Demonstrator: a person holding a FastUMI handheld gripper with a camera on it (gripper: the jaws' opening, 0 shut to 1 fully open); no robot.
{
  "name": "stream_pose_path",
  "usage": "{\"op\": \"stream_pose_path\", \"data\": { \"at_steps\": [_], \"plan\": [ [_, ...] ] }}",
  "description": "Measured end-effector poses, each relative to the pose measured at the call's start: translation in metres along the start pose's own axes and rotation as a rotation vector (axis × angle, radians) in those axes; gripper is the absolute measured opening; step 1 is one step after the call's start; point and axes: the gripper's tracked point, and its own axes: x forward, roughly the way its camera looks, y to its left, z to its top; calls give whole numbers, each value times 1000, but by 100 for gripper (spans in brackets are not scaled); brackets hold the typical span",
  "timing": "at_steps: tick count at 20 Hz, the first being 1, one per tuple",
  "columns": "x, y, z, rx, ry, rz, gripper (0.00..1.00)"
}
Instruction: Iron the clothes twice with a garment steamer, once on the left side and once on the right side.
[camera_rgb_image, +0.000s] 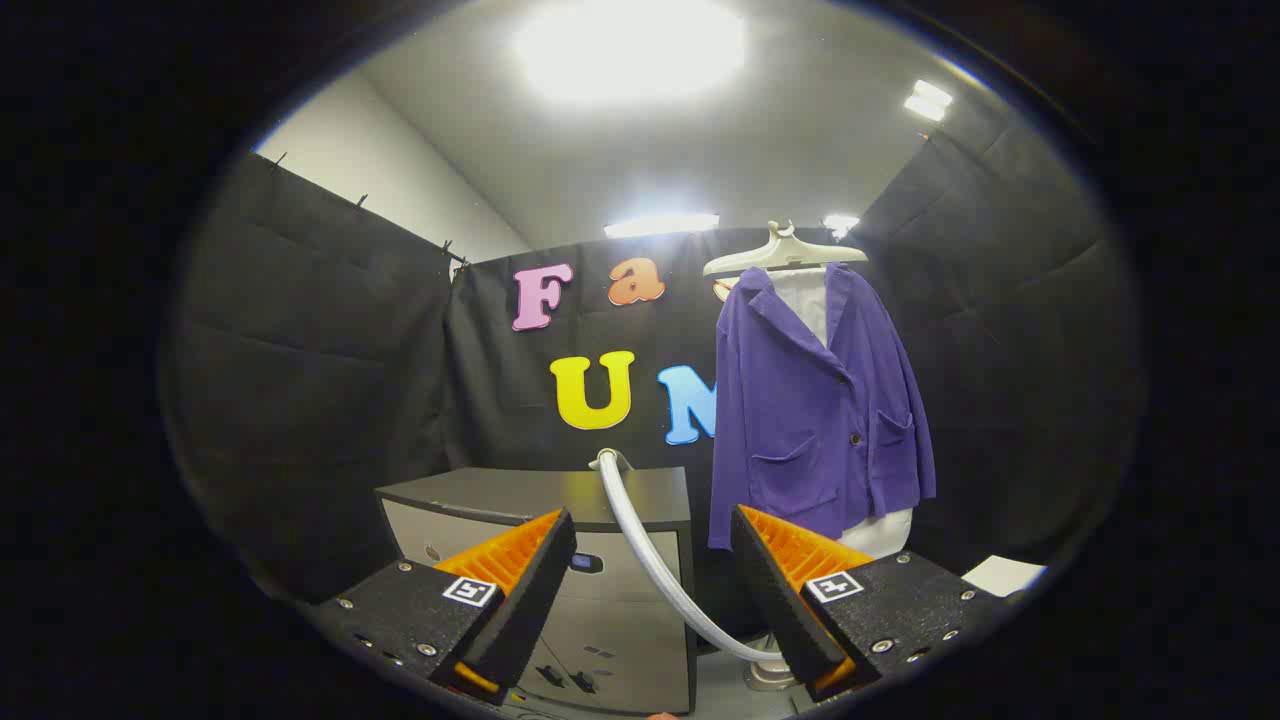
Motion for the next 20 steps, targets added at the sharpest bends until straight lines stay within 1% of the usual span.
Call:
{"op": "stream_pose_path", "data": {
  "at_steps": [10, 15, 20],
  "plan": [
    [-1, 10, 10, 9, -9, 15, 96],
    [4, 18, 38, 31, -34, 41, 95],
    [27, 34, 83, 47, -61, 108, 95]
  ]
}}
